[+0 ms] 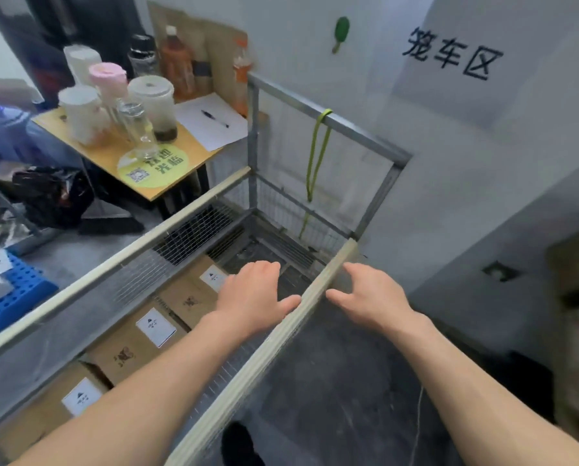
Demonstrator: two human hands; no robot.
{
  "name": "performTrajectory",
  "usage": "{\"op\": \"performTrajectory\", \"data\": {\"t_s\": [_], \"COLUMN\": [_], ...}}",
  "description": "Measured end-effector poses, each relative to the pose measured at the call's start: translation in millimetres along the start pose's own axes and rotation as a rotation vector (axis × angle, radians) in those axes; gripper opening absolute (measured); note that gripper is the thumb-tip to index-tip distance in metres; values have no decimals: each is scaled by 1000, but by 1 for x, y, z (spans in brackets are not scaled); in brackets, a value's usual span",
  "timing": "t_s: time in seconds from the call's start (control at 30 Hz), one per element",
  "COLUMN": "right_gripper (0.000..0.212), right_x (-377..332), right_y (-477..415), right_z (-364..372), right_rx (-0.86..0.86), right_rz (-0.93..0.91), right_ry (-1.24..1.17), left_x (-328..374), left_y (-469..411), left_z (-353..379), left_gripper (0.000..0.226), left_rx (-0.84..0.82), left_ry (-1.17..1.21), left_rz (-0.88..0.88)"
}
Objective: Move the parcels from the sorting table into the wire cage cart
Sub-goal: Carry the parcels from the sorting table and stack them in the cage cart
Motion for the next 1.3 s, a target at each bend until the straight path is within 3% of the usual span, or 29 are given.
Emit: {"op": "performTrajectory", "data": {"t_s": [0.5,0.73,1.13,1.3], "right_gripper": [60,72,81,73], "right_x": [137,180,187,187], "right_y": [167,240,377,431], "right_z": [-8,-13,48,62], "right_rx": [93,187,241,253], "right_rz": [257,448,811,938], "right_ry": [-80,-179,-287,-301], "left_x": [168,228,264,285], "left_y": [93,115,188,219], "left_z": [17,26,72,86], "left_gripper": [64,69,70,71], "left_rx": [32,3,-122,-184], "left_ry": [-136,-176,-190,-199], "left_rz": [246,462,788,900]}}
Point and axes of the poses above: each hand's wrist, its own y-axis away from the middle knuckle, its own z-axis out of the palm, x = y × z, the point moved 5 cm from there along -y, towards the middle knuckle, and after that the axes turned 2 degrees about z, right-handed, at the moved point
